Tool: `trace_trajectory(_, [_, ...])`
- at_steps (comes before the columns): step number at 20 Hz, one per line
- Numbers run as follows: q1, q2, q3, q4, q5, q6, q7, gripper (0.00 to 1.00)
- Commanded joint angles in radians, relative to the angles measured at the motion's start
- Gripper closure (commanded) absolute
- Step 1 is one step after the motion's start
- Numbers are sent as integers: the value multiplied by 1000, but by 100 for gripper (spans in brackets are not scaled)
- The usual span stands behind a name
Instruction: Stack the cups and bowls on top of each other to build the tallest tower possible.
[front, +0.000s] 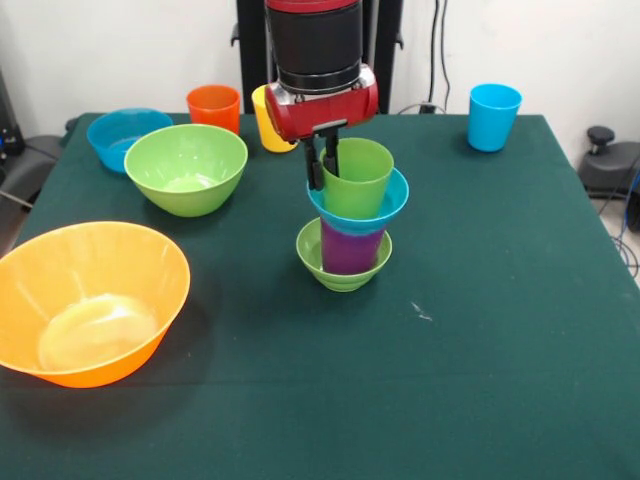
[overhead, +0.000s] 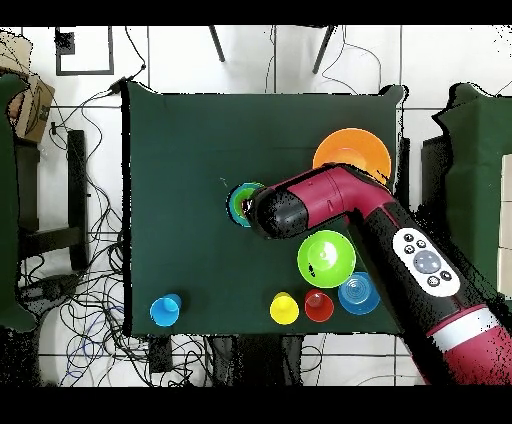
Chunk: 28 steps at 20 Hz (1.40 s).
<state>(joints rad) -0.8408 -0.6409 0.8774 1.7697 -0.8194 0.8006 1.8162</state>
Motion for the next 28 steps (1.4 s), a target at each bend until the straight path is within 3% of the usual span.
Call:
trace_trajectory(1, [-12,-28,-5,75,-41,4,-240,100])
trace_trajectory(11, [-40,-48,6,119,-30,15,-247,100])
trace_trajectory(28, [-19,23,-6,102,-41,1,-230,100])
